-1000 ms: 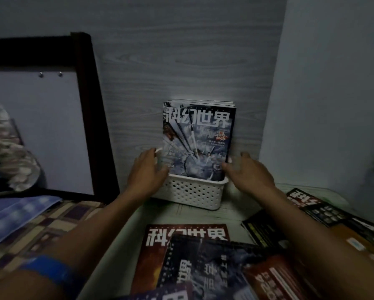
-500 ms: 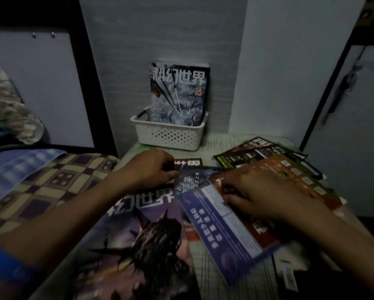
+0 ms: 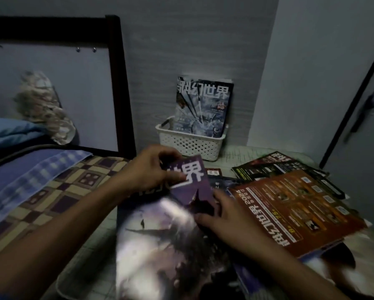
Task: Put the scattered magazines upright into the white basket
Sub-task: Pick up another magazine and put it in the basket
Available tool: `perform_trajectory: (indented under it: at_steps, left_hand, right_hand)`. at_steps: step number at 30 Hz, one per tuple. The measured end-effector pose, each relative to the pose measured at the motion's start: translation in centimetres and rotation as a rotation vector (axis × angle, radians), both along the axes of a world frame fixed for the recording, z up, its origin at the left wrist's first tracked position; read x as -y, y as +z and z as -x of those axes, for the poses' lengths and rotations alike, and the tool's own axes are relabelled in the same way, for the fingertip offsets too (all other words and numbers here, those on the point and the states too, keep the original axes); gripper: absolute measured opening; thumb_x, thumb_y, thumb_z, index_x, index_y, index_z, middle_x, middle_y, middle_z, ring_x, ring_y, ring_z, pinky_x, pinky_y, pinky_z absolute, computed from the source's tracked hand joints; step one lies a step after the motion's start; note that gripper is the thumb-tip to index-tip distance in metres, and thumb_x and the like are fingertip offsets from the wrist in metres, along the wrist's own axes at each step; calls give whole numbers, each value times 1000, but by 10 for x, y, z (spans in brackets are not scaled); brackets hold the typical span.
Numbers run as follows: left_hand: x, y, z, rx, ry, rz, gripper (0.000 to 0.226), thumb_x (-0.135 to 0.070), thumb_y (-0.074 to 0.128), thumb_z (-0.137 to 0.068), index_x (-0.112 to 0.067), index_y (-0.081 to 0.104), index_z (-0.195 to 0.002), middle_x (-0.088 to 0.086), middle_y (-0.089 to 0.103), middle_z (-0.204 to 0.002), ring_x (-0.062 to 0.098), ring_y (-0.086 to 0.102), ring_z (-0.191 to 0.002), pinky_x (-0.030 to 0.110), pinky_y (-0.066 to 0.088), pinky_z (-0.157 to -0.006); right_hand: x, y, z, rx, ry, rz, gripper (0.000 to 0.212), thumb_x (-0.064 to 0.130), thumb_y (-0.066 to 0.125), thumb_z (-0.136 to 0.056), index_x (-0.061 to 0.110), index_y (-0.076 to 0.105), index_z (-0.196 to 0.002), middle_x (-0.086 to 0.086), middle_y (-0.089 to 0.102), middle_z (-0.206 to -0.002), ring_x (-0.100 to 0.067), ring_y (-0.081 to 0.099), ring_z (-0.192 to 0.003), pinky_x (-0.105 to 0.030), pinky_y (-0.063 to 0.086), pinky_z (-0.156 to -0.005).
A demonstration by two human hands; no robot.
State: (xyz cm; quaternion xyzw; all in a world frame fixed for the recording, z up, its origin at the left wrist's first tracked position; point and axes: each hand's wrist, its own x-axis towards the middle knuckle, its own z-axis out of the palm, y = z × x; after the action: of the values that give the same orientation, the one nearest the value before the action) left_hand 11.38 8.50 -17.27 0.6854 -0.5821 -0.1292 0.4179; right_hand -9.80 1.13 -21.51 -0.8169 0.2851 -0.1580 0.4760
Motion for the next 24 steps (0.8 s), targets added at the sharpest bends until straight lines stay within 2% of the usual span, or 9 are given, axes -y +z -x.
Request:
perform_trajectory:
  at_steps: [2,5,7,9,11,14,16,19,24]
  left_hand:
    - [-2,27,3,89,99,230,26,-39,85,-62,-33,71,-84,-12,73,-77,0,66,-73,20,52,-69]
    - [1,49,-8,411,448,400,55,-60,76,-67,-32,65,-113,-4,66,-107,16,60,-102,38,50,-87]
    - [0,46,-17,203,576,278,76,-65,69,-69,-28,49,-133,3,57,-132,24,53,-120,46,46,-97]
    - [-2,30,-15,-297,415,141,64,-57,70,-77,-24,54,-129,0,65,-123,22,63,-113,43,53,-89]
    - [1,0,-9,-473,266,62,22,-24,67,-88,-27,65,-110,-8,76,-99,13,71,-97,29,57,-78]
    - [5,-26,-7,-464,229,49,37,2,61,-89,-33,65,-98,-16,76,-86,-3,70,-82,12,52,-62]
    - [15,-24,-17,-483,233,71,39,1,60,-90,-36,66,-99,-12,76,-92,2,70,-91,14,53,-66]
    - [42,1,-36,-409,257,236,33,-1,63,-89,-30,67,-105,-11,75,-95,8,69,-99,19,55,-75]
    - [110,59,-69,46,551,446,20,-22,70,-88,-24,64,-107,-14,62,-94,4,60,-82,16,45,-66]
  right_hand:
    - [9,18,-5,170,-16,-299,23,13,69,-87,23,69,-107,8,78,-92,-12,72,-86,-25,54,-71]
    - [25,49,-18,475,-41,-221,24,-2,65,-87,20,74,-90,6,78,-81,-7,72,-74,-19,54,-67]
    - [36,58,-26,623,-133,-88,20,2,63,-90,19,73,-87,8,77,-79,-5,69,-73,-21,53,-67]
    - [46,57,-33,703,-193,-18,16,9,57,-96,20,70,-94,11,77,-86,-3,70,-81,-21,54,-70]
    - [62,50,-35,544,-223,91,14,17,55,-98,23,64,-106,10,74,-99,-9,69,-96,-28,55,-80]
    - [84,53,-29,0,-59,210,28,13,60,-87,25,60,-113,4,70,-106,-15,66,-99,-36,53,-88]
    - [94,64,-32,4,-33,137,25,1,62,-84,17,67,-102,2,74,-92,-14,69,-84,-25,53,-74]
    - [110,78,-51,274,-237,228,19,2,59,-87,18,66,-94,2,70,-75,-16,65,-63,-24,46,-53]
    - [162,109,-109,661,-491,65,10,12,58,-94,22,57,-97,2,67,-74,-13,61,-53,-28,49,-48]
